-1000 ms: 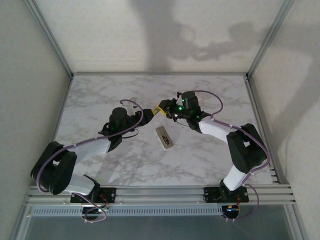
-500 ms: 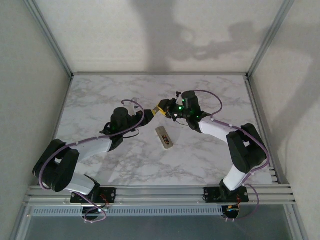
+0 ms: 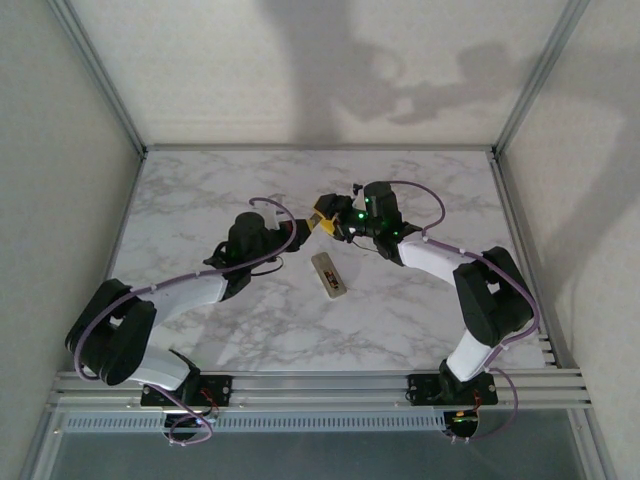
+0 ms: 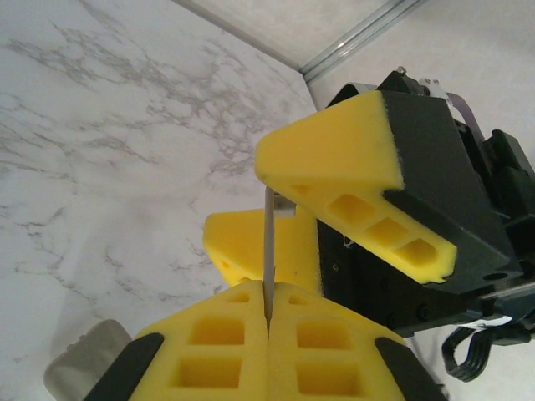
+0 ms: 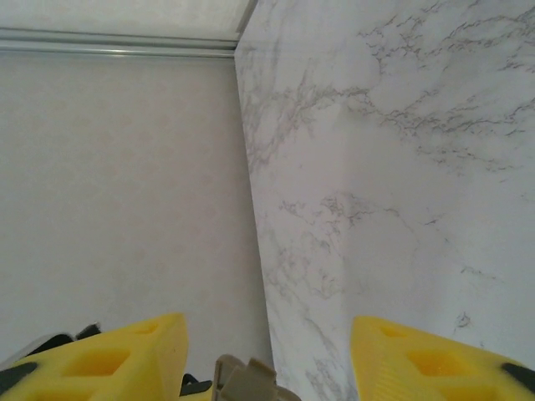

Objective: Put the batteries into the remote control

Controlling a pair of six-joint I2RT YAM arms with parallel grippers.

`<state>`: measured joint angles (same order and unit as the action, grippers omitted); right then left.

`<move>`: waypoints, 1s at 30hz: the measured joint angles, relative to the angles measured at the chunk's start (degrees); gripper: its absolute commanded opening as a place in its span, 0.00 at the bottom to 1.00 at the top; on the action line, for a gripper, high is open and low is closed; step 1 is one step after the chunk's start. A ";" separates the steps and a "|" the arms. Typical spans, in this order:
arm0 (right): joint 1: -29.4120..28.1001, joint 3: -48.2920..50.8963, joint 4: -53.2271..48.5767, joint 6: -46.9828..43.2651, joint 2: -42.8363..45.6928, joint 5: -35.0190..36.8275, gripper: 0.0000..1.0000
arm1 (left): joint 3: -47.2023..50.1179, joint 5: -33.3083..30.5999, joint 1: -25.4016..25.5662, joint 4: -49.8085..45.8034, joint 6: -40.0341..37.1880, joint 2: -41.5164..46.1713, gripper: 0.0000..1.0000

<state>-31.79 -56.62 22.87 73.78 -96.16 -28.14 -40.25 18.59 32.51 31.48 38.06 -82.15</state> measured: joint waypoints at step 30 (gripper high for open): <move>-1.27 -1.01 -3.43 5.29 3.28 0.92 0.55 | 1.95 -25.57 8.31 -1.53 -16.92 4.22 0.00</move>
<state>-33.06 -57.63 19.44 79.07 -92.88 -27.22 -38.30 -6.98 40.82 29.95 21.15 -77.93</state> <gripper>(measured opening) 0.558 0.041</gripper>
